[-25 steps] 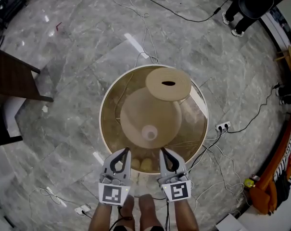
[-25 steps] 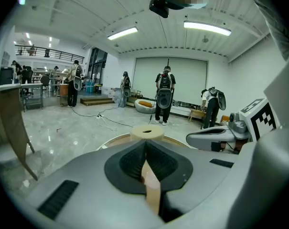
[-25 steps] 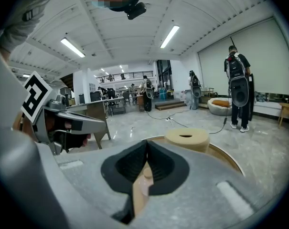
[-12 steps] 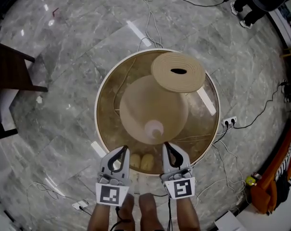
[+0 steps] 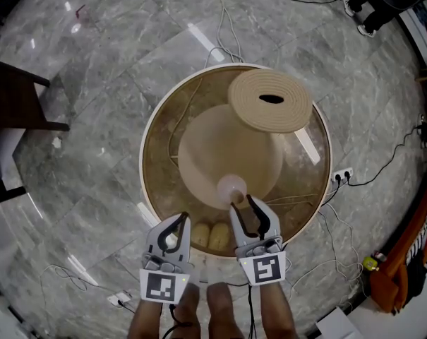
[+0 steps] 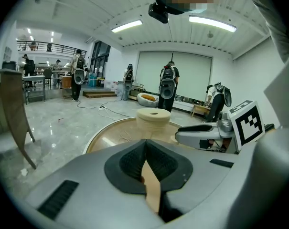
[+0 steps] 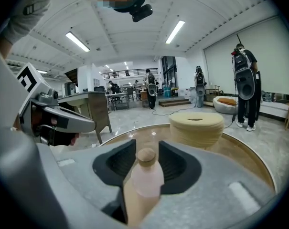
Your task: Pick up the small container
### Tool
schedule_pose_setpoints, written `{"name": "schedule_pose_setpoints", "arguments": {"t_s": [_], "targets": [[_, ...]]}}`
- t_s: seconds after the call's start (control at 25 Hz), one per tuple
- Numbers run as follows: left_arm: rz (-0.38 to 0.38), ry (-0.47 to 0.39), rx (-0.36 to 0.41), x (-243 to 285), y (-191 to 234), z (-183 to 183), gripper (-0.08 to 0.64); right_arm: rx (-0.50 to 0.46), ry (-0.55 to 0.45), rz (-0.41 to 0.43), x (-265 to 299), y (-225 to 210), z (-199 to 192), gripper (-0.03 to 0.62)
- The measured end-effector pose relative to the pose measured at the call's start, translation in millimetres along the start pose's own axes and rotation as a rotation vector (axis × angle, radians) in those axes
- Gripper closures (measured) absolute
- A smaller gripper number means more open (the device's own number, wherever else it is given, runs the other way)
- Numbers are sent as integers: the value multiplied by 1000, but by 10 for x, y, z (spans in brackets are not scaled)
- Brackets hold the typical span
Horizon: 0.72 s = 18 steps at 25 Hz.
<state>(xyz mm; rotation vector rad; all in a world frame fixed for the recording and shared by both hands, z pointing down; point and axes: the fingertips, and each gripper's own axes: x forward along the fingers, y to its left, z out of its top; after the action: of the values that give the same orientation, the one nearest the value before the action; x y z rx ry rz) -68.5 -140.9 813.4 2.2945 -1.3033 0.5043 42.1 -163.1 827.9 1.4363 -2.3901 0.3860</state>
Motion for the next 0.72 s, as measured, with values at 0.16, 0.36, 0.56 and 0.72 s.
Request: {"name": "schedule_pose_setpoints", "arguments": {"t_s": [0.16,0.36,0.56,0.72], "targets": [[2,8,-16,22,15,-23,541,4,38,22,105,12,-97,388],[3,21,-28,46,50,-45,541,-6,68,35,258,24,-172,370],[5,25,-26,104,86,-84,541,6,84,47,396,27,-273,370],[7,40,-35,137,117,-141,541,-3,87,47,461,32,-343,370]]}}
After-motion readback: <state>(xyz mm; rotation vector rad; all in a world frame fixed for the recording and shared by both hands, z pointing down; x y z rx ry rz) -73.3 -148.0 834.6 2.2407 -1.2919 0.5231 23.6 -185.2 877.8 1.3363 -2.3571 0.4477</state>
